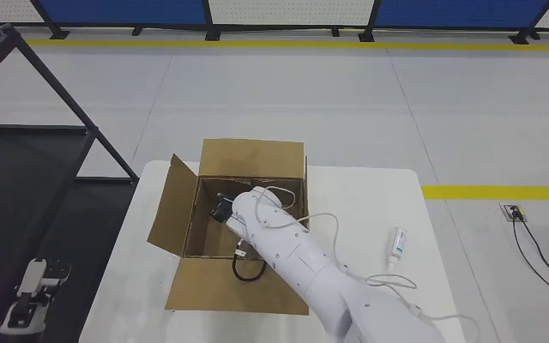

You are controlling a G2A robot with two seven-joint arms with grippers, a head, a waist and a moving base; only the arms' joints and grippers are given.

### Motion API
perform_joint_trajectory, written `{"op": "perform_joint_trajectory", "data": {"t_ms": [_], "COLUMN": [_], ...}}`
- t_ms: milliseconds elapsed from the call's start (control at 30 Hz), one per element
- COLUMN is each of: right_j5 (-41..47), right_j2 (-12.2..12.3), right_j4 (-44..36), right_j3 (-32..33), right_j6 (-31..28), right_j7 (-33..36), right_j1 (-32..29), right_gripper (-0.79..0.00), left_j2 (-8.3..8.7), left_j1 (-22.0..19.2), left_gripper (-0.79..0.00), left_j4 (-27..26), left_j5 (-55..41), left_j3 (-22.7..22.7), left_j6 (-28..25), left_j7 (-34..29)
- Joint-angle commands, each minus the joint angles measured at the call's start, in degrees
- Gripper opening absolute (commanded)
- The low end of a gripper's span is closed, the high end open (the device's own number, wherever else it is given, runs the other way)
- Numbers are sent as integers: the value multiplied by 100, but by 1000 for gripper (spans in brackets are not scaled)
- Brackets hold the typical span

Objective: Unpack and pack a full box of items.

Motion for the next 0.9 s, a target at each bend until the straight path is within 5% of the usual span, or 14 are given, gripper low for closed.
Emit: {"op": "perform_joint_trajectory", "data": {"t_ms": [0,533,867], "right_j5": [-13,-651,-1823], "right_j2": [2,178,876], "right_j4": [-58,-1421,-3899], "right_j3": [-3,99,567], "right_j6": [48,1564,2930], "right_j7": [-68,-528,-52], "right_j1": [25,-9,-724], "right_gripper": [-591,-606,-631], "left_j2": [0,8,0], "left_j1": [-20,-218,-199], "left_gripper": [0,0,0], "left_j4": [-15,-89,-113], "left_j5": [18,218,258], "left_j3": [27,253,277], "left_j6": [21,136,136], "left_j7": [-14,-137,-79]}}
